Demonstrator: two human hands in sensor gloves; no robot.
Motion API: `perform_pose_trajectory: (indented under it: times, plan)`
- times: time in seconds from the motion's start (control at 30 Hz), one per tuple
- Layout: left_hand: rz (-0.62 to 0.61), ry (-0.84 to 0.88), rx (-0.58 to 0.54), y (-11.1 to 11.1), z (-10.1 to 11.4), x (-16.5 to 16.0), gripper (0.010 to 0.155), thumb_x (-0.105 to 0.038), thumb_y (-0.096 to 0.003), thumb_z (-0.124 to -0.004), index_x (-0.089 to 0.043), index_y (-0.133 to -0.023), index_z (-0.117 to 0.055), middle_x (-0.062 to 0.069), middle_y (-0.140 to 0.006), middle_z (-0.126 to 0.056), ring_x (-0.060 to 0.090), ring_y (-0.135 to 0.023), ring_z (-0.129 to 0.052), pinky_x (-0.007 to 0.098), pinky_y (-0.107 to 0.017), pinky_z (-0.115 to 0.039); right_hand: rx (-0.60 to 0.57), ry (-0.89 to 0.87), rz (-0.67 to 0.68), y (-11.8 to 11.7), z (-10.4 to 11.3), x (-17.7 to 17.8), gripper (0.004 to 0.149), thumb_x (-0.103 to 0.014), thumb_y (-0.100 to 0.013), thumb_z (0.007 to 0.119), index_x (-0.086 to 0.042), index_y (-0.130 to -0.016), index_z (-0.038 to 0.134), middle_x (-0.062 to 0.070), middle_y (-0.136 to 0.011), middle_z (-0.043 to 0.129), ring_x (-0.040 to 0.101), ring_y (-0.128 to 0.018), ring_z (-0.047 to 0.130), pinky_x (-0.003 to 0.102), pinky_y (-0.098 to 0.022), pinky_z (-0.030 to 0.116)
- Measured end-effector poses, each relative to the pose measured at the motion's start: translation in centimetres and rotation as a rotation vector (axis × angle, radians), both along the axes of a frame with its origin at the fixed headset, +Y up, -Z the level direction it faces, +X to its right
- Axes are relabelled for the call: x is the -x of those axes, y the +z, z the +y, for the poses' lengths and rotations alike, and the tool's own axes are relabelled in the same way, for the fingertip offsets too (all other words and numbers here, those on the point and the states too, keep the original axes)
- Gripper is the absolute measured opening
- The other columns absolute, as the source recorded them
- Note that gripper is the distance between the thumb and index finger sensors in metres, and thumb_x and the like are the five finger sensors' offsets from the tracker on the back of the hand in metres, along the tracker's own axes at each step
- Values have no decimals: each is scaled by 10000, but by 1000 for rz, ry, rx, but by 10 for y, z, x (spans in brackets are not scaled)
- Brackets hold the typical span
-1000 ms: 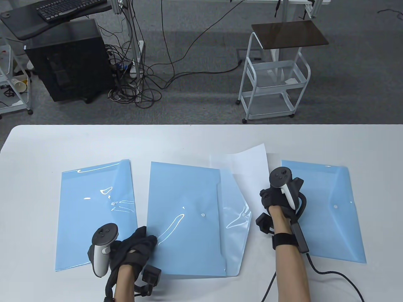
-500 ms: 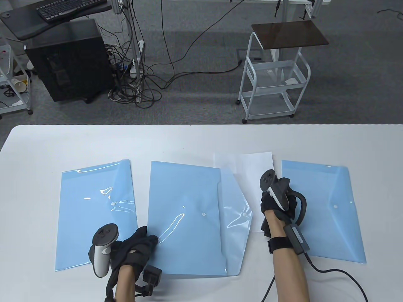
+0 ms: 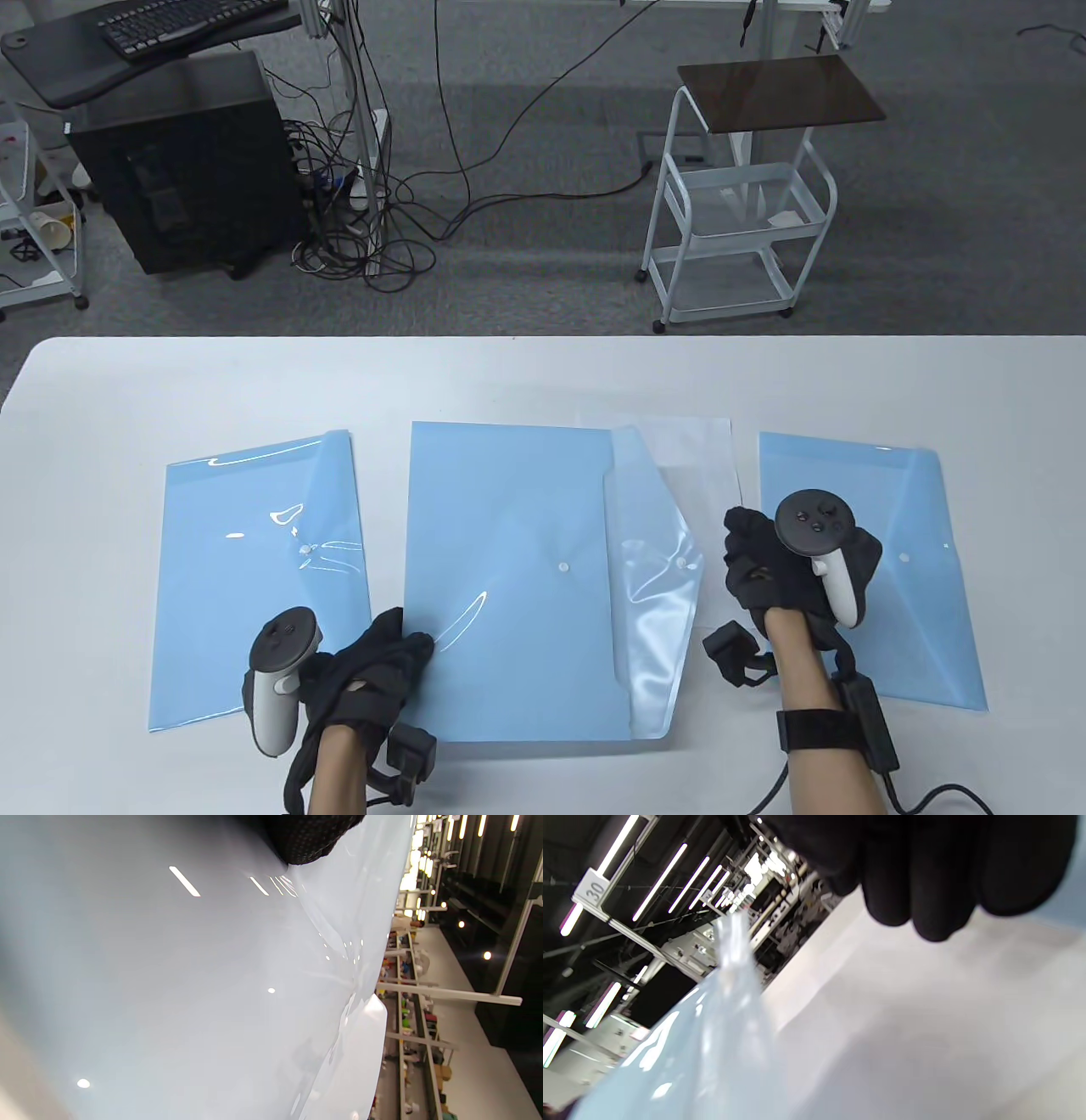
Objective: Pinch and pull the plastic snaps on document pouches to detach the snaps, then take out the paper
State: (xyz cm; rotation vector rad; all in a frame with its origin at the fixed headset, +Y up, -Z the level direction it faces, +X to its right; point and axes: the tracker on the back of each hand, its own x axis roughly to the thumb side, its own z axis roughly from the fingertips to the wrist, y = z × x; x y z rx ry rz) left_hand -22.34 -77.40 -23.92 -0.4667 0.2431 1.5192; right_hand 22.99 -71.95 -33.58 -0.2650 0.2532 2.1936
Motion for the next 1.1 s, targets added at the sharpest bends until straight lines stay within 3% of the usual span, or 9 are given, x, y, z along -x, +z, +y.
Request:
perform_pose_trajectory:
  times: [0.2, 0.47, 0.57, 0.73, 0.93, 1.1]
  plan:
    - [-22, -7, 4, 1, -2, -4, 459, -209, -558, -697, -149, -1003, -602, 71, -845, -901, 245, -514, -1035, 363, -371, -916, 63, -226, 144, 23, -16, 2, 482, -122, -563, 700, -92, -1043, 678, 342, -969, 829, 541, -708, 923, 636, -444, 819]
    - [-66, -79, 44, -2, -9, -17, 453, -210, -561, -686, -156, -1002, -599, 67, -848, -896, 249, -518, -1031, 366, -376, -912, -7, -271, 272, 34, -12, 27, 543, -174, -583, 658, -79, -1105, 541, 380, -1090, 648, 615, -861, 756, 716, -526, 711]
    - [-85, -97, 63, -2, -13, -22, 451, -210, -562, -672, -169, -1004, -594, 63, -852, -892, 249, -525, -1028, 368, -382, -911, -15, -188, 363, 37, -10, 48, 570, -190, -587, 661, -75, -1118, 490, 390, -1136, 532, 656, -922, 621, 760, -566, 616]
    - [-97, -145, 92, -4, -18, -26, 452, -207, -560, -658, -175, -1006, -589, 63, -858, -886, 252, -533, -1025, 370, -388, -909, -31, 101, 496, 41, -14, 85, 592, -209, -588, 669, -94, -1127, 454, 384, -1167, 395, 685, -962, 445, 809, -584, 492]
    - [-93, -176, 118, -7, -23, -24, 453, -207, -561, -656, -179, -1008, -585, 61, -863, -884, 253, -541, -1024, 374, -395, -908, -7, 383, 622, 44, -31, 120, 606, -221, -585, 679, -101, -1121, 424, 353, -1175, 322, 679, -977, 362, 828, -592, 431]
    - [-89, -203, 134, -8, -26, -23, 454, -208, -562, -655, -179, -1009, -581, 60, -867, -881, 254, -546, -1024, 372, -400, -909, 13, 497, 674, 47, -47, 134, 617, -255, -589, 678, -127, -1124, 399, 358, -1171, 285, 691, -975, 335, 835, -594, 411]
